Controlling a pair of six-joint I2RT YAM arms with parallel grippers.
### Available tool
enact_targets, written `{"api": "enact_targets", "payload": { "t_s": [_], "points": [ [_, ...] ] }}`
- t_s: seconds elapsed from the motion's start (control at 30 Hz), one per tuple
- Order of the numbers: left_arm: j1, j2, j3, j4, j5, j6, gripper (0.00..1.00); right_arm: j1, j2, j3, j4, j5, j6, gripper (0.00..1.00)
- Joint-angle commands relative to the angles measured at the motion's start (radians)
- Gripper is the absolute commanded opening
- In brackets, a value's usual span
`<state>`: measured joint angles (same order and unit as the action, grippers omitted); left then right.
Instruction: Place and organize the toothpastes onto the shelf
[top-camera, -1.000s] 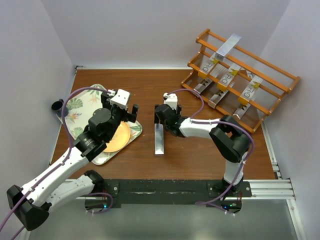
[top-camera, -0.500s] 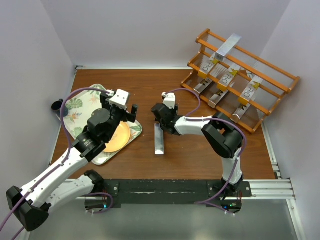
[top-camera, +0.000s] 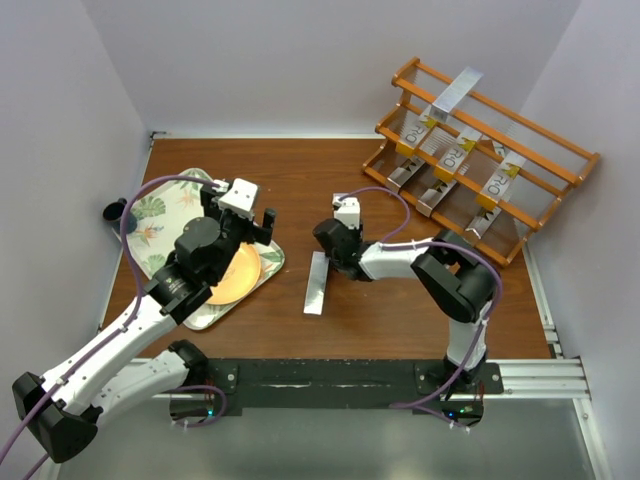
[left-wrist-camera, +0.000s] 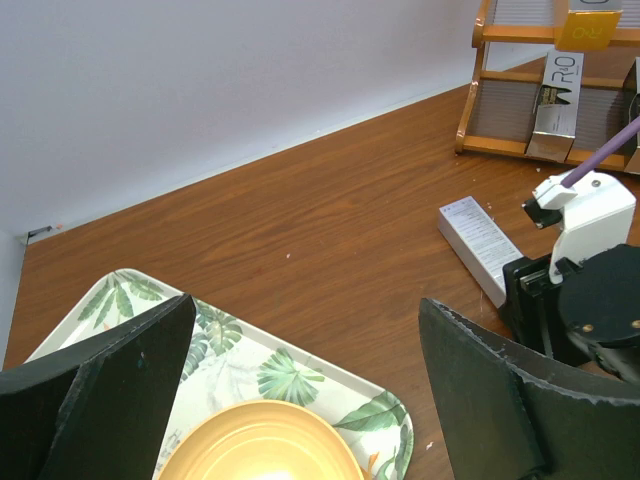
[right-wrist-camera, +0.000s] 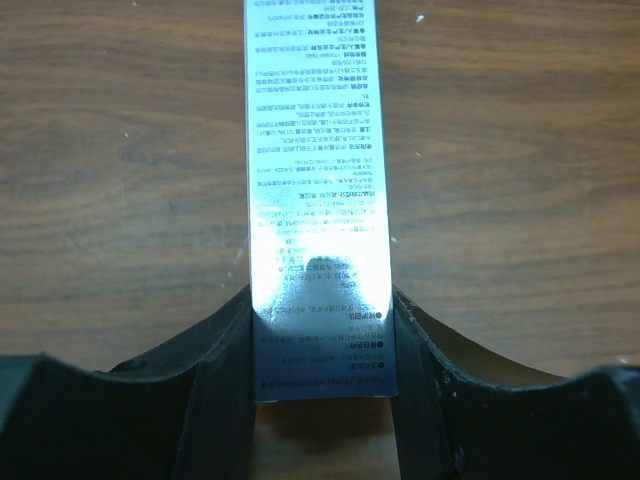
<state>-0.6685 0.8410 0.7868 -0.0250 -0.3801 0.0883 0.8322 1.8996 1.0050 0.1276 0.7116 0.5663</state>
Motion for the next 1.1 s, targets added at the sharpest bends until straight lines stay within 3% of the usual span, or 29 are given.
{"api": "enact_targets", "payload": {
  "t_s": [0.0,0.3,0.53,0.7,0.87,1.07],
  "points": [
    [0.004,-0.013,0.009,0.028,0.003,-0.018,0.99,0.004,-0.126,-0.034,0.055,0.006,-0.06,0.27],
    [0.006,-0.011,0.009,0.028,-0.002,-0.016,0.99,0.004,-0.364,-0.023,-0.124,-0.126,-0.213,0.16],
    [0.006,-0.005,0.011,0.027,-0.002,-0.015,0.99,-0.004,-0.577,0.076,-0.489,-0.172,-0.293,0.16],
    [0.004,-0.002,0.009,0.028,-0.006,-0.015,0.99,-0.031,-0.756,0.128,-0.611,-0.152,-0.325,0.15],
    [0.006,0.01,0.008,0.028,-0.005,-0.015,0.99,-0.102,-0.798,0.277,-0.773,-0.11,-0.322,0.15],
    [0.006,0.012,0.006,0.028,-0.008,-0.013,0.99,-0.245,-0.8,0.359,-0.813,-0.087,-0.322,0.14]
  ]
}}
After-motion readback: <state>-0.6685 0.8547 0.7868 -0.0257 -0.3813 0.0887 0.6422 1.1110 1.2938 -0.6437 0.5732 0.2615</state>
